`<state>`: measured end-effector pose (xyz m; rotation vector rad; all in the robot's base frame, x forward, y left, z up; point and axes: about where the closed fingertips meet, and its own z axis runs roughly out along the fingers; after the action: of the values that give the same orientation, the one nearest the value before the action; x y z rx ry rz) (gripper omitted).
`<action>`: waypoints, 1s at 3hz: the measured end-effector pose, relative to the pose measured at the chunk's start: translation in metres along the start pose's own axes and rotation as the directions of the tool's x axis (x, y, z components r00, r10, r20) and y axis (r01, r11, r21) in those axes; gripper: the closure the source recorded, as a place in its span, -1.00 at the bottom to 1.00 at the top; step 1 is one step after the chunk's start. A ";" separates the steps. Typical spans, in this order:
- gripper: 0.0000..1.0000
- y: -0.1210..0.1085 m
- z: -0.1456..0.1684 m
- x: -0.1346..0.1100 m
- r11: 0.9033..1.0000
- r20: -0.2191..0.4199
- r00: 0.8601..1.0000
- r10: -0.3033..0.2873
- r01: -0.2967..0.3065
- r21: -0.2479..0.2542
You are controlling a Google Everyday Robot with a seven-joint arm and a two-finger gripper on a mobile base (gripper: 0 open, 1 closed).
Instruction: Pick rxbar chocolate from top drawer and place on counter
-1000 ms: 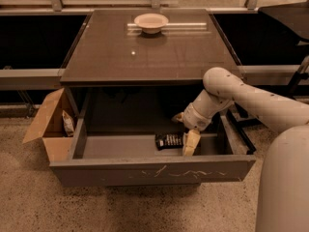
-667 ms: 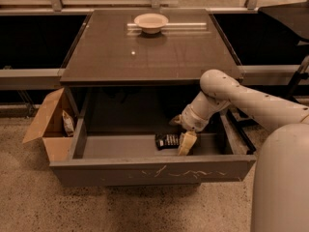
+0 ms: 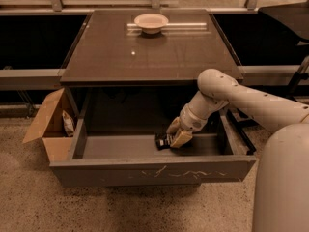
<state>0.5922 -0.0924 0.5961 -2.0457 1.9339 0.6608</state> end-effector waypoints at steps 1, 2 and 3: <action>0.80 0.000 -0.003 -0.002 1.000 0.000 1.000 0.000 0.000 0.000; 1.00 0.006 -0.008 -0.009 0.999 -0.006 1.000 -0.030 0.030 0.035; 1.00 0.019 -0.031 -0.025 0.990 -0.017 0.995 -0.096 0.097 0.102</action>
Offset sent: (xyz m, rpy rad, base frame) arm -0.0156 0.0103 0.0421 -0.0024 -0.1811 0.0305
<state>0.5779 -0.0869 0.6369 -2.0693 1.8217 0.5175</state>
